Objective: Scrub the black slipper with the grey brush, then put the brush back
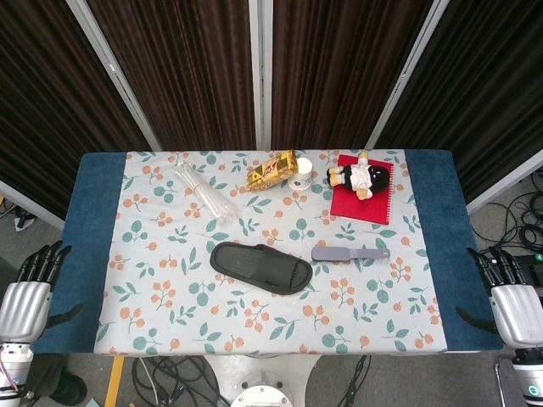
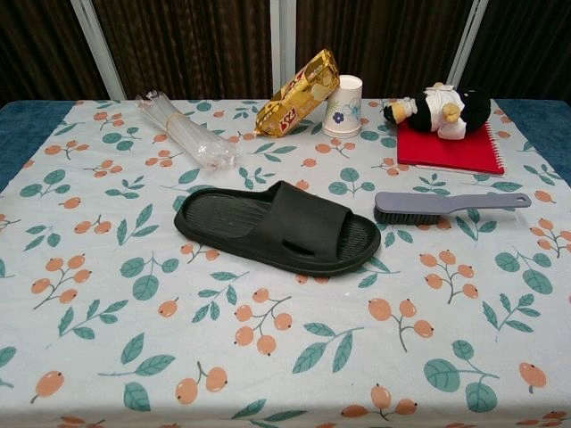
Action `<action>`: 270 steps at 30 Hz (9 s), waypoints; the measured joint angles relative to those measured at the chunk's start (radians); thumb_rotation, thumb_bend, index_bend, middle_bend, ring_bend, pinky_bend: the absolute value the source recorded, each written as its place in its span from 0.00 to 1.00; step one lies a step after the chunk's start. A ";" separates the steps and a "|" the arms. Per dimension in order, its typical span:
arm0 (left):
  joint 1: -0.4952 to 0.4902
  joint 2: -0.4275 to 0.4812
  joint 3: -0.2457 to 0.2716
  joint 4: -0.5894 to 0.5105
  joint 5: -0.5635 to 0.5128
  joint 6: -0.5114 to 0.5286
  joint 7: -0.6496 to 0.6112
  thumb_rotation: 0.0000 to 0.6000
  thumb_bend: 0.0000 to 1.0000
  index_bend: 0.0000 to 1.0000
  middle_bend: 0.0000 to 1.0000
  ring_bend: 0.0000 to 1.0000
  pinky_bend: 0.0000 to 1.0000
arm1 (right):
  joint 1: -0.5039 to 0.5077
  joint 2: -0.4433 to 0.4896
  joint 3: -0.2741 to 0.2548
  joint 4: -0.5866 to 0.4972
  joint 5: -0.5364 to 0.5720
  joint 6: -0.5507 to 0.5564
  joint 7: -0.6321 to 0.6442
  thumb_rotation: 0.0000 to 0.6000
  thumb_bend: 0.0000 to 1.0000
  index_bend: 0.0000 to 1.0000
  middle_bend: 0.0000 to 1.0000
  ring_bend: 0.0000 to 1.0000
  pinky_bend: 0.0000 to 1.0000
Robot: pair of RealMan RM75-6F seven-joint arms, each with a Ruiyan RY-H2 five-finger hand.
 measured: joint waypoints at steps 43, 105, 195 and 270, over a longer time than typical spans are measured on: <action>0.010 0.003 -0.010 0.012 -0.065 -0.027 -0.052 1.00 0.14 0.10 0.14 0.02 0.12 | 0.558 -0.376 0.187 0.367 0.387 -0.909 -0.233 1.00 0.00 0.40 0.45 0.29 0.33; -0.086 -0.006 -0.056 0.052 0.048 -0.053 -0.192 1.00 0.16 0.10 0.14 0.02 0.12 | 0.576 -0.327 0.156 0.315 0.171 -0.816 0.155 1.00 0.61 1.00 1.00 1.00 1.00; -0.856 -0.551 -0.082 0.529 -0.163 -0.884 -0.320 1.00 0.20 0.42 0.51 0.34 0.34 | 0.649 -0.588 0.172 0.370 0.230 -0.691 -0.281 1.00 0.62 1.00 1.00 1.00 1.00; -0.622 -0.219 -0.077 0.159 -0.140 -0.451 -0.208 1.00 0.18 0.11 0.12 0.03 0.16 | 0.614 -0.480 0.141 0.442 0.331 -0.799 -0.176 1.00 0.13 0.20 0.31 0.23 0.35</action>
